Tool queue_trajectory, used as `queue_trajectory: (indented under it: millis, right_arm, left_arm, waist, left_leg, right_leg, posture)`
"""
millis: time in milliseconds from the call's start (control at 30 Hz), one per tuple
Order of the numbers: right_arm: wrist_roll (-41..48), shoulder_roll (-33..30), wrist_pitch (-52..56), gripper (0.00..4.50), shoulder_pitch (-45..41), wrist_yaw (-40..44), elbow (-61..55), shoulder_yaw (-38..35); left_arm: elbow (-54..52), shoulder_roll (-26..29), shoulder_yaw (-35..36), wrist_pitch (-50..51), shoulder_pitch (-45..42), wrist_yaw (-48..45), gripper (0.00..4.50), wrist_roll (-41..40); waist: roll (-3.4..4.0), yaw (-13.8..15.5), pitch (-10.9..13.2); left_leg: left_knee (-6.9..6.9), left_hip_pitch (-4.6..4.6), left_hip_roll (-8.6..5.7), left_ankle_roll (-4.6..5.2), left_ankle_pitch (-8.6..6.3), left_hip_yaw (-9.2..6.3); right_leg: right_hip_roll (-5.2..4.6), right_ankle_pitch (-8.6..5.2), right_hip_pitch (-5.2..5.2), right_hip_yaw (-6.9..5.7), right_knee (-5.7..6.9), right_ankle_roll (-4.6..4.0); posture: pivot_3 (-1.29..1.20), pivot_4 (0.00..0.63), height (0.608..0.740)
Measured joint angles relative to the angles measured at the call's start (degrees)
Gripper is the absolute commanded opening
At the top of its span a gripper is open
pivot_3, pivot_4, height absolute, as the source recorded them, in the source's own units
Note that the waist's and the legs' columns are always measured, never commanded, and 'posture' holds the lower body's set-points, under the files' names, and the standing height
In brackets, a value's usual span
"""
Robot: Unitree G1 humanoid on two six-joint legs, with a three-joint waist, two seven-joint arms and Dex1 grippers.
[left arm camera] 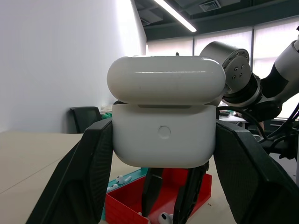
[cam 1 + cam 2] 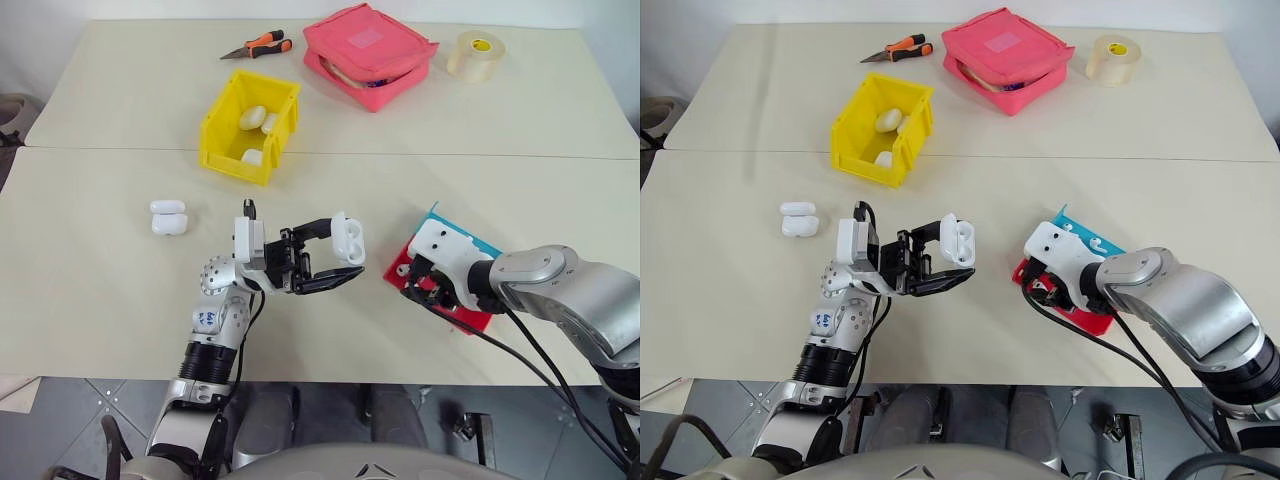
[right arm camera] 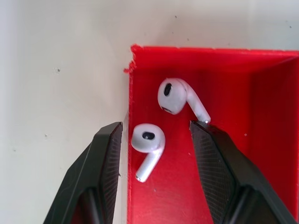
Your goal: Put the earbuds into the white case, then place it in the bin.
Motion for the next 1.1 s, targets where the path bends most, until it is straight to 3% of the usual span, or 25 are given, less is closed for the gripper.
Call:
queue_trajectory:
  millis: [333, 433, 567, 967, 1033, 1100]
  right_arm:
    - [-0.5, -0.9, 0.1, 2.38, 0.5, 0.3, -0.7, 0.1]
    - [-0.6, -0.9, 0.1, 1.73, 0.7, 0.2, -0.8, 0.0]
    - [-0.4, -0.9, 0.1, 0.54, 1.4, 0.5, -2.2, 0.1]
    - [-0.2, -0.9, 0.4, 0.54, 2.0, 0.9, -2.4, -1.1]
    - [1.2, -2.7, 0.4, 0.54, 4.3, 2.5, -2.8, -4.2]
    - [3.5, -5.2, 0.5, 0.54, 9.3, 5.5, -3.1, -11.7]
  left_arm:
    - [0.0, 0.1, 0.0, 0.0, 0.0, 0.3, 2.80, 0.0]
    - [0.0, 0.2, 0.0, 0.0, 0.0, 0.4, 2.80, 0.0]
    - [-0.1, 0.2, 0.0, 0.0, 0.0, 0.6, 2.80, 0.0]
    - [-0.1, 0.8, -0.1, 0.2, -0.2, 0.2, 2.80, 0.0]
    - [-0.2, 0.8, -0.1, 0.5, -0.5, -0.4, 2.80, -0.1]
    - [-0.2, 1.2, -0.1, 1.1, -0.8, -1.3, 2.80, -0.4]
  waist:
    - [-0.01, 0.1, 0.0]
    - [-0.01, 0.1, 0.0]
    - [-0.01, 0.1, 0.0]
    - [-0.02, 0.2, 0.0]
    - [-0.02, 0.4, 0.0]
    - [-0.02, 0.6, 0.0]
  left_leg:
    - [0.01, 0.00, -0.02, 0.01, 0.00, 0.00]
    - [-0.01, -0.01, -0.03, 0.02, -0.01, -0.01]
    - [-0.02, -0.01, -0.03, 0.02, -0.01, -0.01]
    - [-0.02, -0.02, -0.03, 0.02, -0.01, -0.01]
    - [-0.03, -0.09, -0.07, 0.03, -0.02, 0.00]
    - [-0.03, -0.16, -0.07, 0.08, -0.05, 0.06]
  right_leg:
    - [-0.01, 0.00, 0.01, 0.00, 0.00, 0.00]
    - [-0.02, 0.00, 0.01, 0.00, -0.03, 0.00]
    - [-0.02, 0.00, 0.01, 0.00, -0.05, 0.00]
    - [-0.02, 0.00, 0.01, 0.00, -0.05, 0.00]
    - [-0.03, 0.00, 0.00, -0.02, -0.08, 0.00]
    - [-0.04, 0.00, 0.01, -0.10, -0.15, 0.00]
  posture:
    - [0.00, 0.150, 0.740]
    - [0.00, 0.150, 0.740]
    - [0.00, 0.150, 0.740]
    - [0.00, 0.150, 0.740]
    - [0.00, 0.150, 0.740]
    - [0.00, 0.150, 0.740]
